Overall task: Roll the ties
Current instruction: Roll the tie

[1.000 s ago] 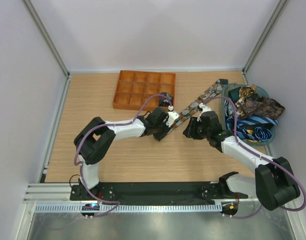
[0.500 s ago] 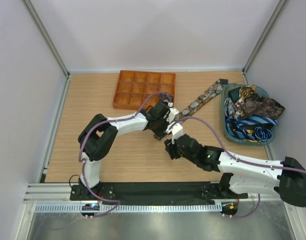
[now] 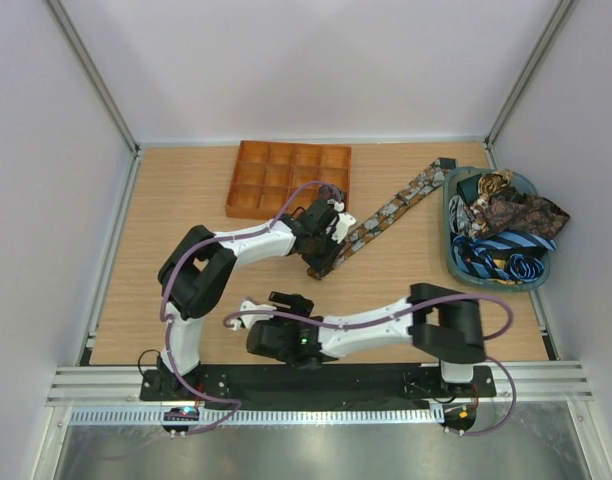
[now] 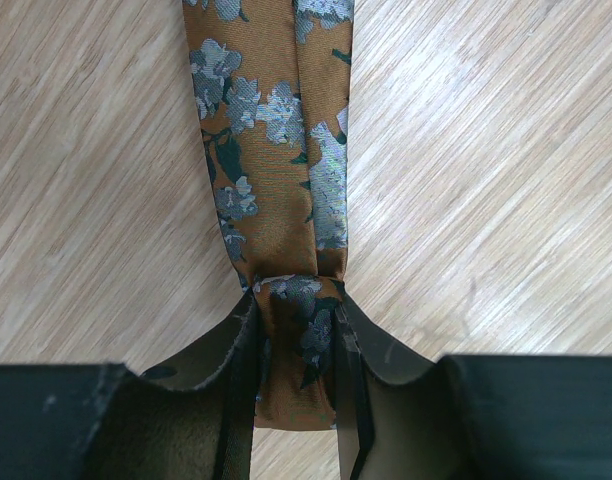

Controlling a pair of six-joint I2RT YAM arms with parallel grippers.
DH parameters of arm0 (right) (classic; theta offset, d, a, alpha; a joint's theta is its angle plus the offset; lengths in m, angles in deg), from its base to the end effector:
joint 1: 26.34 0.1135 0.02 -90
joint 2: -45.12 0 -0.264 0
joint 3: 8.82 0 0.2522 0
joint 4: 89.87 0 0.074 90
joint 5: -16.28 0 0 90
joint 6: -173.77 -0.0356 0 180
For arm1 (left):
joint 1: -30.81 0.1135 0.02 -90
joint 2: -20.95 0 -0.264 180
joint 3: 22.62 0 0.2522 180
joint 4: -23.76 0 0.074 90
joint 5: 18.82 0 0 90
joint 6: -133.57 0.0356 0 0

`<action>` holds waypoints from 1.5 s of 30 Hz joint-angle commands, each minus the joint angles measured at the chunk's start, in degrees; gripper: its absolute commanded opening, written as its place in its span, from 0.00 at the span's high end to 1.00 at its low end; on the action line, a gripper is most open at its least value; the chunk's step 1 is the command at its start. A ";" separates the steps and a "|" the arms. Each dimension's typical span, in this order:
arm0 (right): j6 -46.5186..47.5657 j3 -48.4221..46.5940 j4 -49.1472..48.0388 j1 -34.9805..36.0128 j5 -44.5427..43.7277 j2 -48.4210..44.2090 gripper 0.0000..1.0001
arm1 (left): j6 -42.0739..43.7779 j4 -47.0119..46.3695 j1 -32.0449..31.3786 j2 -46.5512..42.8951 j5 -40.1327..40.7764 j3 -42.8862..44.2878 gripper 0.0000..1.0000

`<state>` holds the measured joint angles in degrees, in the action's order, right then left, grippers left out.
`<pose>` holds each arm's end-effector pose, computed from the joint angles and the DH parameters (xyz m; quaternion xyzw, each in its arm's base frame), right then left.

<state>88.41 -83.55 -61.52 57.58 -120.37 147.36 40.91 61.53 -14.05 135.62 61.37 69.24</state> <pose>0.0633 0.3502 0.1735 -0.5297 0.7096 -0.1195 0.4490 0.2908 -0.2979 0.1606 0.3672 0.8913 -0.1776 0.1982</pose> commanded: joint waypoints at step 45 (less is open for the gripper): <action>-4.38 -26.13 32.08 -13.52 -9.42 34.34 0.51 | -2.36 27.84 0.48 7.59 0.75 5.74 0.79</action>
<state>88.98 -110.00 -32.76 46.02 -137.75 177.37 38.99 77.69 -13.70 139.32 59.76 77.42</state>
